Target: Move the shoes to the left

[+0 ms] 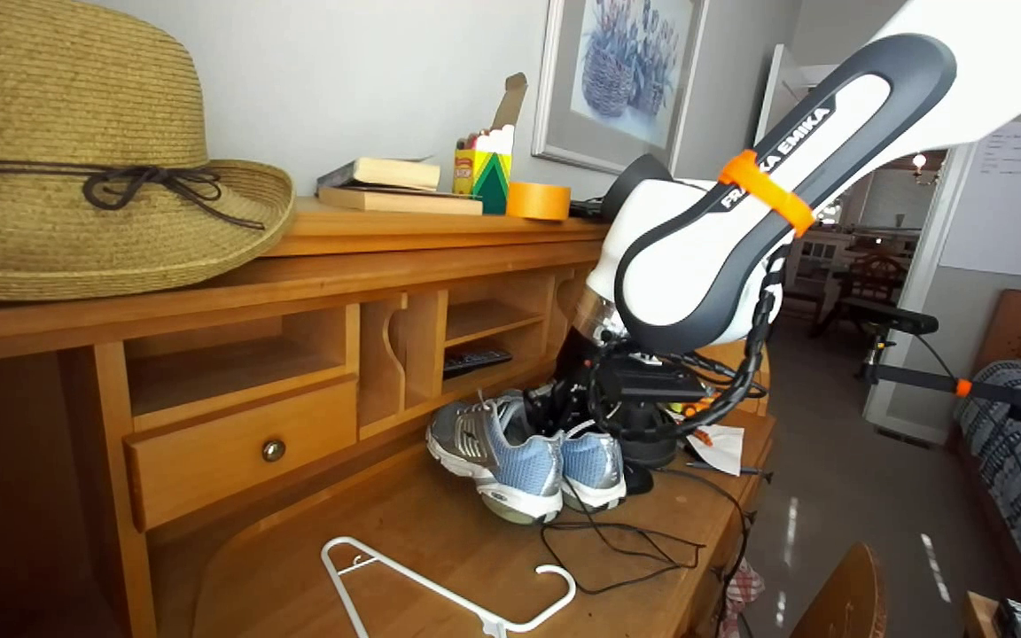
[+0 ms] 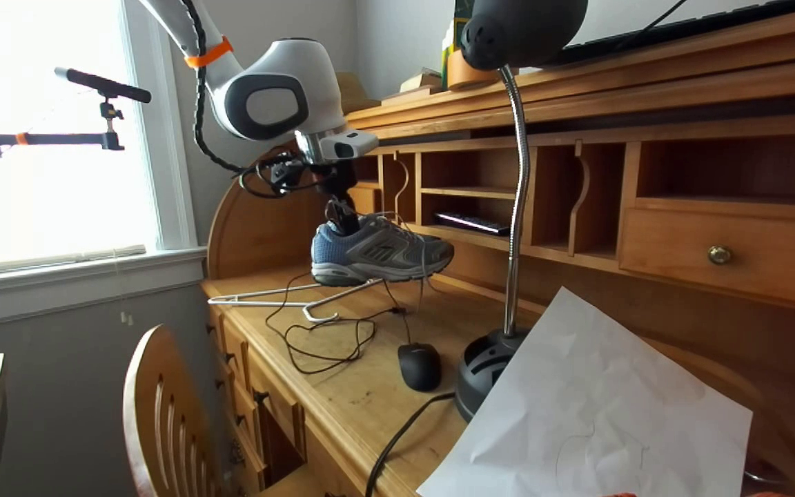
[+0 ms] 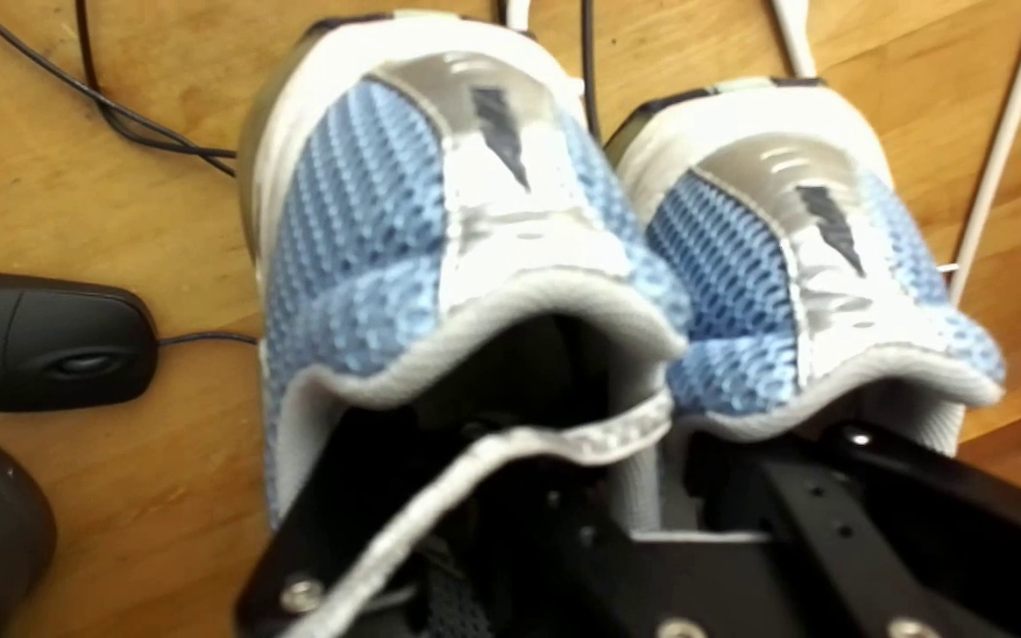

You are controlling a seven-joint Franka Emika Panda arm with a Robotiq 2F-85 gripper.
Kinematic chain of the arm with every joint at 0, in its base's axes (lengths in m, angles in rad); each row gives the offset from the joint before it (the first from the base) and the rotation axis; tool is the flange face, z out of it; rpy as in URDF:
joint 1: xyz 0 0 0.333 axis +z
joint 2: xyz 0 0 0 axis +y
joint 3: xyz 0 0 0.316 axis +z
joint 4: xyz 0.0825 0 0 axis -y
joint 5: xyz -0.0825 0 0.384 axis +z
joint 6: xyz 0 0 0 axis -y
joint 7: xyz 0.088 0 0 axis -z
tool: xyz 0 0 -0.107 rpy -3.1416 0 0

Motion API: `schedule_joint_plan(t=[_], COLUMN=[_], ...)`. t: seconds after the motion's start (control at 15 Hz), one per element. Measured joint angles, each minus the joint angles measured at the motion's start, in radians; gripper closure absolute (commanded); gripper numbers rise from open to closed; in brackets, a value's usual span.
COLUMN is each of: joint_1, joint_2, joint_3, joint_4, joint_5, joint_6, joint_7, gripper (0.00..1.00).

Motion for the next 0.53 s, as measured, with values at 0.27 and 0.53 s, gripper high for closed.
schedule_joint_plan(t=[0.27, 0.53], joint_1=[-0.004, -0.01], joint_2=[-0.09, -0.14], joint_3=[0.035, 0.046], joint_4=[-0.013, -0.021], joint_5=[0.0, -0.003], joint_6=[-0.107, -0.167], joint_7=[0.02, 0.028], gripper=[0.96, 0.96])
